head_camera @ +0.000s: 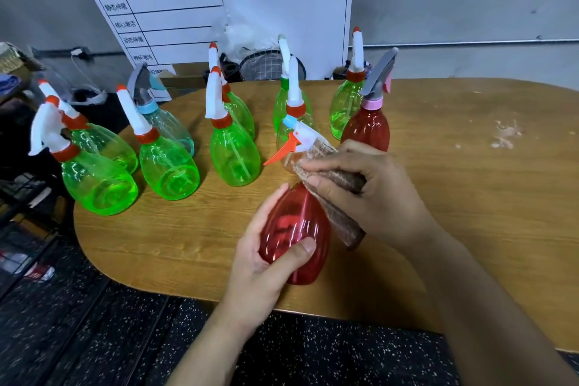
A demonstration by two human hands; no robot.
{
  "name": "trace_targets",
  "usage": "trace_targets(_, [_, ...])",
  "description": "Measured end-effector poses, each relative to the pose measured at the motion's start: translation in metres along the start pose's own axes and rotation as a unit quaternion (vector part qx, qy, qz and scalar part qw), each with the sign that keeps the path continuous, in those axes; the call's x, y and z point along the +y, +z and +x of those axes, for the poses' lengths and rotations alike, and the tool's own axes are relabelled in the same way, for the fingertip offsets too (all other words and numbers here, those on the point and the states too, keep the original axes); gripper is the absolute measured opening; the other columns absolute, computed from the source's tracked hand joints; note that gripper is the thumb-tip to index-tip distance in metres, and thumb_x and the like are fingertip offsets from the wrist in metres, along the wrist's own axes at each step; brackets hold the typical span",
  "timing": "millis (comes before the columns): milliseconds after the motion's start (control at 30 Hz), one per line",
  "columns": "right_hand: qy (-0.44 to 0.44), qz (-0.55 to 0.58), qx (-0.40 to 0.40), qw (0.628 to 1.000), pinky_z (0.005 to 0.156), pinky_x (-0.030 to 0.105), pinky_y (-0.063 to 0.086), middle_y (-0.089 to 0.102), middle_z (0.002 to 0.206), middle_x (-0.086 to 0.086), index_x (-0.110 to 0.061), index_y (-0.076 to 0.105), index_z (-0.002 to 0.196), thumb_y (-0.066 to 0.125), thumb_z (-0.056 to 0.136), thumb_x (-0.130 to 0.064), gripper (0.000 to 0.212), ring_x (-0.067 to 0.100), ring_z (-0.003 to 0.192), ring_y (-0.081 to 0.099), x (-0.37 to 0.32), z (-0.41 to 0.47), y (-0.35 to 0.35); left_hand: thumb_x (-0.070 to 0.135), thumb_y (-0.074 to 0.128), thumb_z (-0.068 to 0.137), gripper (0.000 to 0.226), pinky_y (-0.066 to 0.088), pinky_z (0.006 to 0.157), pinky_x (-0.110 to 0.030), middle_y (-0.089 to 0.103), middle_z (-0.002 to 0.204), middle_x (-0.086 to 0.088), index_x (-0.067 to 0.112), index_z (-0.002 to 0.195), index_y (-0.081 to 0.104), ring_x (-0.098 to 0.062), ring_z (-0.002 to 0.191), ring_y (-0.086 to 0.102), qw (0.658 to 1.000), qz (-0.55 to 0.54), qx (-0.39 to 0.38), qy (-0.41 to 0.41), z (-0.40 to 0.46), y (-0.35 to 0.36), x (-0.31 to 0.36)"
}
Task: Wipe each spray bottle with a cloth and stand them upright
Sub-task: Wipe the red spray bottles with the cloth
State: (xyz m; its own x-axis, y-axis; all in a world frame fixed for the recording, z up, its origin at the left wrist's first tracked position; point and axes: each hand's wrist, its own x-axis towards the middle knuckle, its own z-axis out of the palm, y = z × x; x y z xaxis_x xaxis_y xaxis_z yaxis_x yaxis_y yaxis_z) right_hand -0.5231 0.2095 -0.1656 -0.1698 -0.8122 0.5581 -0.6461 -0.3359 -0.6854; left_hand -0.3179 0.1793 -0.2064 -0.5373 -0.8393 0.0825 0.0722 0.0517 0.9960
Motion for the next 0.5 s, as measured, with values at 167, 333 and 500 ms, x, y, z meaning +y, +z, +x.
trace_targets(167, [0.017,-0.019,0.066,0.998,0.077,0.034,0.059,0.066,0.1,-0.008,-0.027,0.078,0.121,0.076,0.095,-0.029,0.026,0.013,0.092,0.067,-0.006,0.002,0.006,0.025,0.087,0.073,0.086,0.058,0.092,-0.023,0.072,0.133,0.009,0.03,0.151,0.051,-0.016,0.122,0.071,1.0,-0.013,0.003,0.014,0.002,0.004,0.003])
trace_targets(333, [0.006,0.0,0.065,0.998,0.081,0.023,0.054,0.065,0.099,-0.011,-0.027,0.079,0.119,0.077,0.093,-0.028,0.026,0.012,0.094,0.066,-0.034,0.004,-0.004,0.02,0.087,0.077,0.078,0.056,0.098,-0.024,0.07,0.138,0.006,0.032,0.148,0.055,-0.017,0.128,0.067,0.998,-0.027,0.028,0.046,-0.003,0.012,0.023])
trace_targets(500, [-0.015,-0.026,0.106,0.994,0.082,0.019,0.051,0.065,0.099,-0.014,-0.025,0.079,0.118,0.077,0.094,-0.03,0.024,0.004,0.094,0.066,-0.076,0.011,-0.025,0.014,0.081,0.082,0.07,0.051,0.112,-0.034,0.069,0.14,0.004,0.03,0.145,0.057,-0.018,0.13,0.065,0.994,-0.039,0.041,0.091,-0.013,0.027,0.054])
